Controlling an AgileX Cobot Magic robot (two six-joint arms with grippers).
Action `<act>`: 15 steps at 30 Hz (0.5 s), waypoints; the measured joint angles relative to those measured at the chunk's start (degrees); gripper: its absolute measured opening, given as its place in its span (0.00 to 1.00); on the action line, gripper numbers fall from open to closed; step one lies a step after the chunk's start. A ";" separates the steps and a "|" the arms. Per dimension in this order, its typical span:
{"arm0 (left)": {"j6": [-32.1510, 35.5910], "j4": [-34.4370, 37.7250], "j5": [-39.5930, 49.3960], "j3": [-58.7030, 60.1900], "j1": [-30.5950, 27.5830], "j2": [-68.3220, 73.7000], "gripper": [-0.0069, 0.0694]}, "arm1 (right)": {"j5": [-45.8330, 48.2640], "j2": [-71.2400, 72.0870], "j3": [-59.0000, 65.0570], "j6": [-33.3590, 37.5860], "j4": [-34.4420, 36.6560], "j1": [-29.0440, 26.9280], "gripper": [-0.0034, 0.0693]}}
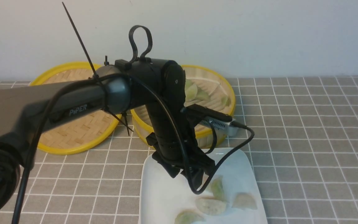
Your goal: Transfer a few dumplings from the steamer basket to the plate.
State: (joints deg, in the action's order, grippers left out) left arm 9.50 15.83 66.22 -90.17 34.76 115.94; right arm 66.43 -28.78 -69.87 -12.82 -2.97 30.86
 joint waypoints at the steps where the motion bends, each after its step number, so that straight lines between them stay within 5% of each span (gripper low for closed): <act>1: 0.00 0.06 1.24 -1.05 0.00 0.00 0.63 | -3.31 3.34 3.36 -1.63 -1.41 0.00 0.03; 7: -0.16 -1.71 2.63 -3.48 0.00 -2.07 0.30 | -23.43 21.89 21.96 -8.88 -9.13 0.00 0.03; 8: -0.22 -2.07 2.78 -3.48 0.00 -4.48 0.17 | -30.05 26.72 27.71 -10.58 -11.81 0.00 0.03; 15: -0.28 -1.88 3.92 -3.48 0.00 -17.34 0.08 | -46.58 29.87 39.52 -13.11 -15.26 0.00 0.03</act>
State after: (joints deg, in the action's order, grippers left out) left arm 9.22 13.96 70.13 -93.65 34.76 98.60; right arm 19.86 1.09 -30.35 -25.94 -18.22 30.86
